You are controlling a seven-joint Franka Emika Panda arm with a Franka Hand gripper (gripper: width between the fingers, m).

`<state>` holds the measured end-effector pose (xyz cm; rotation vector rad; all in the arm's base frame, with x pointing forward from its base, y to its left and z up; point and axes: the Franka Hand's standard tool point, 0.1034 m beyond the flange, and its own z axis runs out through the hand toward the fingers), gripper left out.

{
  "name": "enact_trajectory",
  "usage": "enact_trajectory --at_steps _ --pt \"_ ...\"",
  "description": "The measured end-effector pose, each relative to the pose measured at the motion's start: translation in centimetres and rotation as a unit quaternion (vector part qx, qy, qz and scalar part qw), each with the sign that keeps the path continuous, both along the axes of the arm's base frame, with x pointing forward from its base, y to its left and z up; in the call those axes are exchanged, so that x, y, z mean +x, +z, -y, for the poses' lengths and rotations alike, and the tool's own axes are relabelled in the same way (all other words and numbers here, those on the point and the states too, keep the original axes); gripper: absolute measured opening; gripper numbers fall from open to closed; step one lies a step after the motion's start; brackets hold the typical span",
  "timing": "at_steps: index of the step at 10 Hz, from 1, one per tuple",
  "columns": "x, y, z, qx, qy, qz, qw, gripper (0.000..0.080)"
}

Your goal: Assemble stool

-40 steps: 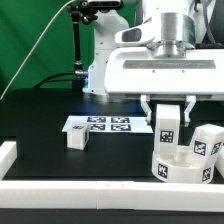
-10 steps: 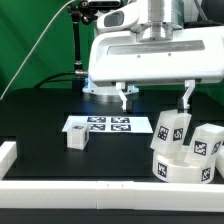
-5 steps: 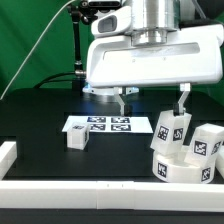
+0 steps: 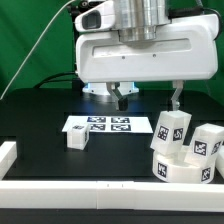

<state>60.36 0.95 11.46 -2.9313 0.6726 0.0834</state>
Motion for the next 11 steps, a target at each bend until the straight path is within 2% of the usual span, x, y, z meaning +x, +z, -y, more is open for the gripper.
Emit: enact_trajectory --at_steps 1,2,4,5,9,10,11 --pt "-0.1 -0.1 0.2 -0.003 -0.037 0.002 0.999 0.0649" --pt "-0.9 -0.4 0.0 -0.005 -0.078 -0.007 0.997 0.0649" --pt "-2.5 -1.0 -2.3 -0.014 -0.149 -0.005 0.989 0.0649" --pt "-2.6 -1.1 -3.1 -0.014 -0.149 -0.005 0.989 0.0649" --pt "-2.3 -1.1 -2.8 -0.017 -0.176 0.0 0.984 0.0649" --pt "-2.1 -1.0 -3.0 -0.02 -0.217 0.011 0.976 0.0649" --pt "-2.4 -1.5 -2.9 -0.017 -0.282 0.013 0.959 0.0649"
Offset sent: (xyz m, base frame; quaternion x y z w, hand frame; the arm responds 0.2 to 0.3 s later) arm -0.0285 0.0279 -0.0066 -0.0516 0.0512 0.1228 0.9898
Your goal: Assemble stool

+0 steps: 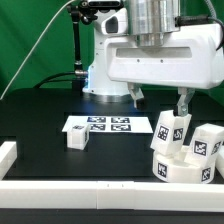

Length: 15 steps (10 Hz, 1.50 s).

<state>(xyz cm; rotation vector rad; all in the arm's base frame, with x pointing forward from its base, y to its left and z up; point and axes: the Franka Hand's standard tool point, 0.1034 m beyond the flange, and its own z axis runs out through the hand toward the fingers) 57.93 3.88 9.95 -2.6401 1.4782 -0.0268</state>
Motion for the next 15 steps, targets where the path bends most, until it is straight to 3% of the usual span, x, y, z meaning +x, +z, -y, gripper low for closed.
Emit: enact_trajectory --at_steps 4,8,10,12,13,15 --pt "-0.2 -0.4 -0.1 0.0 -0.013 -0.002 1.0 0.0649" --pt "-0.5 -1.2 -1.7 -0.003 -0.01 -0.008 1.0 0.0649" --pt "-0.3 -1.4 -1.8 -0.004 -0.007 -0.008 1.0 0.0649" --pt "-0.3 -1.3 -1.7 -0.005 -0.005 -0.007 1.0 0.04" --pt "-0.3 -1.4 -1.7 -0.005 -0.005 -0.007 1.0 0.0336" --pt "-0.3 -1.4 -1.7 -0.004 -0.008 -0.008 1.0 0.0336"
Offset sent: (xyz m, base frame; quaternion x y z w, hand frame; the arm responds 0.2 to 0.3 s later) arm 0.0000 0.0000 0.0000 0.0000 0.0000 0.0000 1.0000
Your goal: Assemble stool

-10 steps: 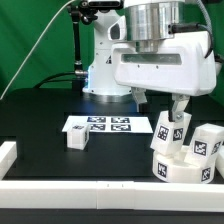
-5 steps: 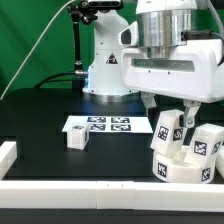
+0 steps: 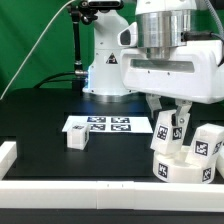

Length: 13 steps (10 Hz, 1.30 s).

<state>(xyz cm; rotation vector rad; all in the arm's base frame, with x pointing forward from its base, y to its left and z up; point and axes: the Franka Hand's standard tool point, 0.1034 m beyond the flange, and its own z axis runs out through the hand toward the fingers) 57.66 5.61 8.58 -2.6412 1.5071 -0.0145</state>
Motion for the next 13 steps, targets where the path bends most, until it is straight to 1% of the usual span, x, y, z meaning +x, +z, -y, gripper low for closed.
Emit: enact_trajectory --at_steps 2,3,5,7,9,10,12,13 --pt "0.0 0.0 0.1 0.001 -0.004 0.0 1.0 0.0336" --pt "0.1 -0.1 0.4 0.012 -0.055 0.009 0.998 0.0336" --pt "0.1 -0.1 0.8 0.039 -0.152 0.021 0.987 0.0336" --pt "0.4 -0.1 0.7 0.058 -0.241 0.025 0.968 0.0337" --pt "0.5 -0.1 0.7 0.071 -0.296 0.027 0.952 0.0337" --pt "0.5 -0.2 0.8 0.079 -0.334 0.023 0.939 0.0337" --pt "0.6 -0.2 1.0 0.089 -0.378 0.017 0.922 0.0337" --pt "0.7 -0.2 1.0 0.097 -0.414 0.005 0.905 0.0337"
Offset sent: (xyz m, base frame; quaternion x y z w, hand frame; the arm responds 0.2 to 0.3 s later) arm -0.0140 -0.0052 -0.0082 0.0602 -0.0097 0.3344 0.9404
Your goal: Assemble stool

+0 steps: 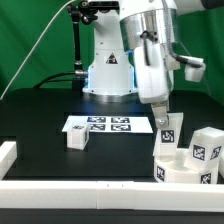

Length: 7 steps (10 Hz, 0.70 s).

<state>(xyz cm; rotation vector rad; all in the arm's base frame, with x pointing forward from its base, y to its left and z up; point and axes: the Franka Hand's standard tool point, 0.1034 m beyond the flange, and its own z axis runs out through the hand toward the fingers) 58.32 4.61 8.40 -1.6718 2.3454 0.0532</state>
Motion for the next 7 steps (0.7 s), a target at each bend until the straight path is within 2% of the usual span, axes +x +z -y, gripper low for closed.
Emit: enact_trajectory --at_steps 3,5,6,7 --pt "0.29 0.02 0.24 0.015 -0.075 -0.012 0.997 0.0337" --pt "0.26 -0.02 0.22 0.015 -0.075 -0.012 0.997 0.0343" --pt "0.26 0.0 0.26 0.013 -0.06 -0.012 0.998 0.0543" --pt "0.46 0.27 0.33 0.012 -0.035 -0.014 0.999 0.0543"
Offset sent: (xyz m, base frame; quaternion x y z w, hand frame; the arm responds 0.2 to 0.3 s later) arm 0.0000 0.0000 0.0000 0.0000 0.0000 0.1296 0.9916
